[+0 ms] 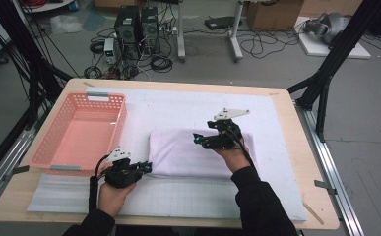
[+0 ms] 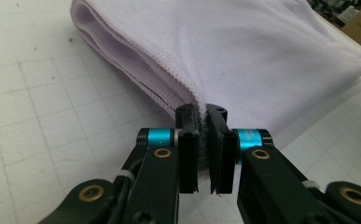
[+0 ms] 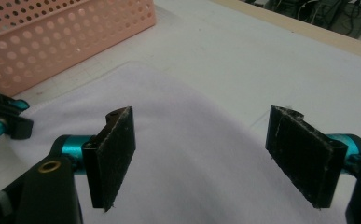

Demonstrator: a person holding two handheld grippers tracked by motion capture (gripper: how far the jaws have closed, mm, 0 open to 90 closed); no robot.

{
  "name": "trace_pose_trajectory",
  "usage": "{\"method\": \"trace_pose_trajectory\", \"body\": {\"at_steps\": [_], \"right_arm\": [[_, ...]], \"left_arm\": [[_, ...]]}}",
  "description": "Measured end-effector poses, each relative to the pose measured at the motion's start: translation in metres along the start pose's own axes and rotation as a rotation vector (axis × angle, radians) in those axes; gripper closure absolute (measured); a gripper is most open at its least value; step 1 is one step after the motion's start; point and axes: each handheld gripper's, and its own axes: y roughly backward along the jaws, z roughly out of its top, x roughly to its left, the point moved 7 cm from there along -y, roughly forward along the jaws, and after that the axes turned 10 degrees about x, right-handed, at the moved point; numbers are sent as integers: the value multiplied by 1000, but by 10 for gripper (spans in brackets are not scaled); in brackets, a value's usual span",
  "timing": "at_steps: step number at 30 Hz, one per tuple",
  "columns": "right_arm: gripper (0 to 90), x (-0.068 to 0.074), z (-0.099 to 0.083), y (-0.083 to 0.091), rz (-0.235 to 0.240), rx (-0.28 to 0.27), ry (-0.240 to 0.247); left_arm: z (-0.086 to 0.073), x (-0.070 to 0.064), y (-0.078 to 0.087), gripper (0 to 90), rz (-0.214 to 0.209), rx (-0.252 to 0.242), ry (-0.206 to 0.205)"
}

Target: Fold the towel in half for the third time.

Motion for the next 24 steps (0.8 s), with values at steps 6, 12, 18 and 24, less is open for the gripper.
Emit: {"method": "trace_pose_trajectory", "body": {"at_steps": [6, 12, 18, 24], "right_arm": [[272, 5, 25, -27, 21, 33, 47], [289, 20, 47, -59, 45, 75, 107], [304, 31, 57, -88, 54, 126, 132], [329, 33, 51, -113, 67, 182, 124]], "left_arm": [[1, 2, 1, 833, -7, -11, 19], [1, 2, 2, 832, -11, -10, 23], [0, 4, 1, 830, -19, -7, 35], [-1, 4, 0, 830, -15, 5, 29]]}}
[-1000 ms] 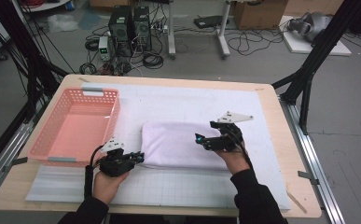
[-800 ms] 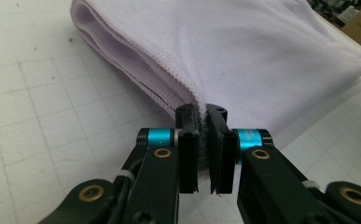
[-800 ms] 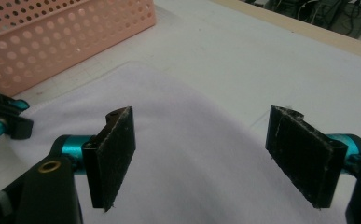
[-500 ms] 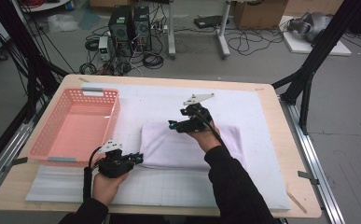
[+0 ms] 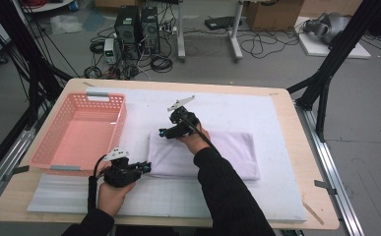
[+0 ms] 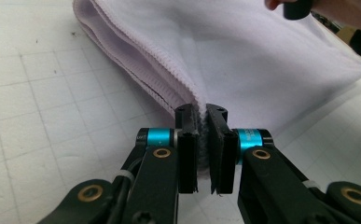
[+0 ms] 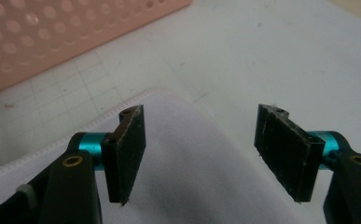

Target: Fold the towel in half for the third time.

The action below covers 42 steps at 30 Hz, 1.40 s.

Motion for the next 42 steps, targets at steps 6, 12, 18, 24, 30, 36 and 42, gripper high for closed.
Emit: {"method": "trace_pose_trajectory", "body": {"at_steps": [6, 12, 18, 24, 30, 36, 42], "right_arm": [[381, 14, 5, -28, 20, 47, 34], [413, 22, 3, -50, 28, 115, 48], [487, 20, 4, -52, 10, 123, 67], [776, 23, 4, -52, 10, 126, 81], [839, 25, 5, -52, -2, 131, 111], [850, 28, 9, -52, 2, 106, 110], [850, 30, 17, -43, 55, 23, 65]], "left_arm": [[-2, 1, -2, 829, 8, 17, 19], [-5, 4, -3, 828, 10, 33, 39], [-7, 6, -6, 828, 10, 54, 50], [-8, 7, -7, 829, 13, 58, 51], [-6, 9, -5, 832, 7, 58, 56], [-2, 8, 2, 832, 1, 39, 61], [10, 3, 17, 831, 12, -12, 33]]}}
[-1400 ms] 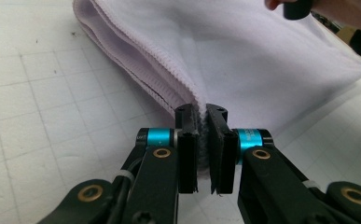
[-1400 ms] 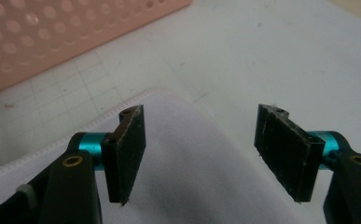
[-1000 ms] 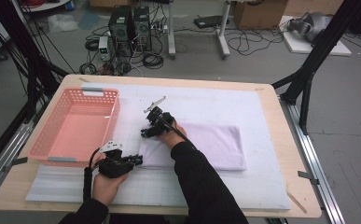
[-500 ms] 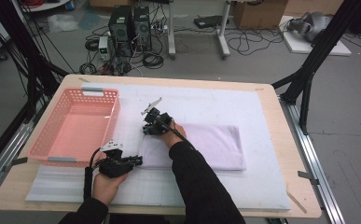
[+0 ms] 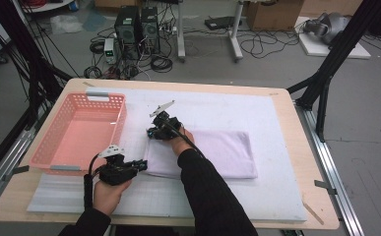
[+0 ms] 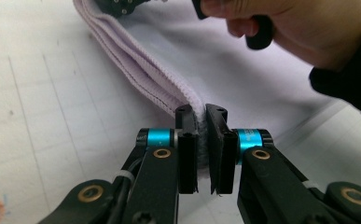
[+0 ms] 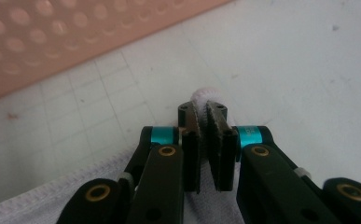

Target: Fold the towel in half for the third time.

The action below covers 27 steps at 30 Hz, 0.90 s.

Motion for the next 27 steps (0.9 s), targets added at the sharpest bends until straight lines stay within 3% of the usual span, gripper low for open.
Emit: {"method": "trace_pose_trajectory", "body": {"at_steps": [4, 8, 13, 21, 25, 26, 27], "right_arm": [[850, 1, 9, 11, 21, -77, -30], [850, 3, 18, 17, 15, -124, -28], [850, 2, 23, 31, 23, -178, -40], [850, -13, 15, 69, -14, -215, -31], [849, -24, 1, 91, -38, -227, -39], [850, -26, -2, 95, -42, -225, -41], [850, -29, -7, 102, -46, -231, -49]], "left_arm": [[7, 2, 12, 832, 4, -33, 1], [12, 5, 20, 832, 9, -55, 4], [19, -3, 24, 832, -16, -79, -4], [39, -33, 11, 832, -93, -103, -25], [49, -53, -4, 832, -125, -81, -51], [49, -53, -4, 832, -125, -81, -51], [54, -65, -13, 832, -135, -67, -74]]}}
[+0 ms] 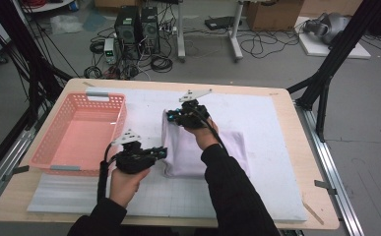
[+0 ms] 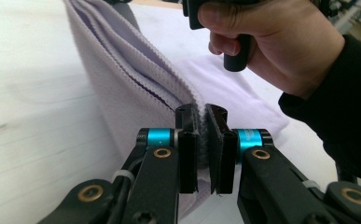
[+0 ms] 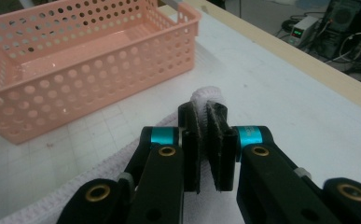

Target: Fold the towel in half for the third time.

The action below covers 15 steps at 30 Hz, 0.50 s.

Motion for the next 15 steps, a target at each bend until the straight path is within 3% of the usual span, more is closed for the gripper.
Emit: {"method": "trace_pose_trajectory", "body": {"at_steps": [2, 3, 6, 15], "right_arm": [[849, -3, -2, 4, -7, -2, -1], [850, -10, -10, 18, -22, -8, -15], [850, -20, -21, 35, -35, -18, -31], [849, -44, -55, 71, -76, -16, -72]], "left_arm": [[3, -7, -7, 832, -13, 7, -6], [5, -12, -12, 832, -22, 15, -13], [11, -28, -35, 832, -46, 31, -29], [14, -56, -75, 832, -90, 84, -60]]}}
